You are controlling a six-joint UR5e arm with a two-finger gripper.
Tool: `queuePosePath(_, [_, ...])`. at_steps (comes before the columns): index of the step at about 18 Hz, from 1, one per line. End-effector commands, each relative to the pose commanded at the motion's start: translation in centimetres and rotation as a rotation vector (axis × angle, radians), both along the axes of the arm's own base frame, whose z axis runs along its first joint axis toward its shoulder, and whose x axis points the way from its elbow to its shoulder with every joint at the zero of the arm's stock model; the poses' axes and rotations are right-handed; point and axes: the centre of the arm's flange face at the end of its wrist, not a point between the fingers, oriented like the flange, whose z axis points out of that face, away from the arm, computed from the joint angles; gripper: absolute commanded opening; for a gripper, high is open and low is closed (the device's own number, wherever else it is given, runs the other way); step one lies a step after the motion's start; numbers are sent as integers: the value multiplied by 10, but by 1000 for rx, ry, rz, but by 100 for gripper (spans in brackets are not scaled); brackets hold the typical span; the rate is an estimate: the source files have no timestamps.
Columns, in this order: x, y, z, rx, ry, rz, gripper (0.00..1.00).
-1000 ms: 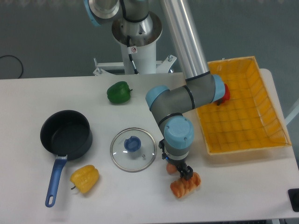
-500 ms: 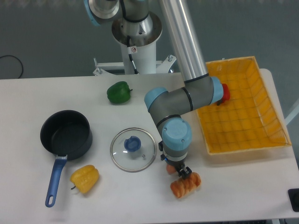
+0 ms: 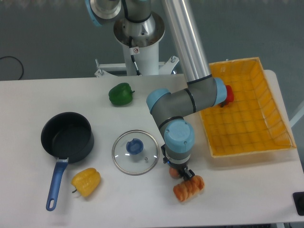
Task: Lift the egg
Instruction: 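Lift the egg up off the table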
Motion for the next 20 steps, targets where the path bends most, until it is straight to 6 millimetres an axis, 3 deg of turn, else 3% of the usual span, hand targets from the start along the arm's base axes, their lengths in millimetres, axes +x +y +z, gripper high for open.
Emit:
queuePosePath(2, [0, 0, -1, -1, -1, 2, 41])
queuePosePath(9, [1, -1, 3, 2, 2, 5, 39])
queuePosePath(20, [9, -13, 77, 55, 78, -4, 38])
